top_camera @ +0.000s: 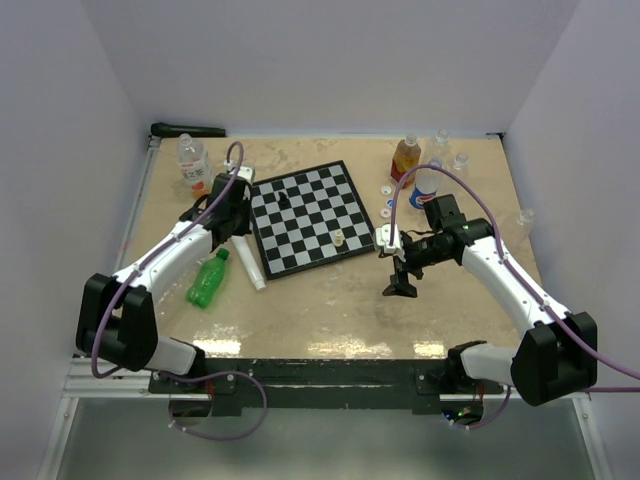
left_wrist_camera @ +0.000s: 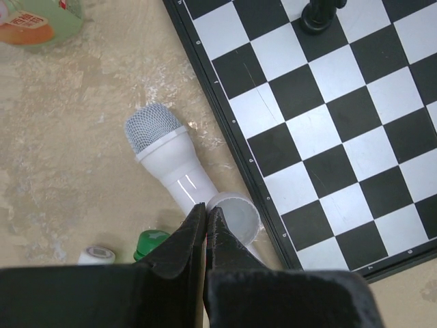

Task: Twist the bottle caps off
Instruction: Place the bottle cap at the center of the board.

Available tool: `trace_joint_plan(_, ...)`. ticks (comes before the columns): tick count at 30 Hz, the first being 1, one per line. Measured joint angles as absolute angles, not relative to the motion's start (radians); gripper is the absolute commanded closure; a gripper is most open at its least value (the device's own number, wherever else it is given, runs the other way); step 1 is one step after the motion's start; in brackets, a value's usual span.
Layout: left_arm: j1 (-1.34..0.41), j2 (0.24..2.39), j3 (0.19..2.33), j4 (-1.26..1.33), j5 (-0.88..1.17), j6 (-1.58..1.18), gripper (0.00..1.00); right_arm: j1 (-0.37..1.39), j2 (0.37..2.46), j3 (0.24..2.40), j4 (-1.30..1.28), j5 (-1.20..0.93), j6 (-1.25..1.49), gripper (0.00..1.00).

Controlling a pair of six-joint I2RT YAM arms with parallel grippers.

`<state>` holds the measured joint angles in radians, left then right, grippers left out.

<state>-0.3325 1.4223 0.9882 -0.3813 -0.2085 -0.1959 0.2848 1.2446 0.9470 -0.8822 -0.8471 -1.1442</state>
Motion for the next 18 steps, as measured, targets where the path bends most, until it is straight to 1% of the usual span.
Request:
trace_joint_plan(12,-0.314,1.504,1.031,-0.371,-0.278,-0.157,1.0,0.285,1.245,0.947,-0.882,-0.847,-1.144,0.02)
trace_joint_plan(18,-0.3,1.581,1.076,-0.359,-0.332,-0.132,1.0,0.285,1.245,0.947,-0.882,-0.847,-1.144,0.02)
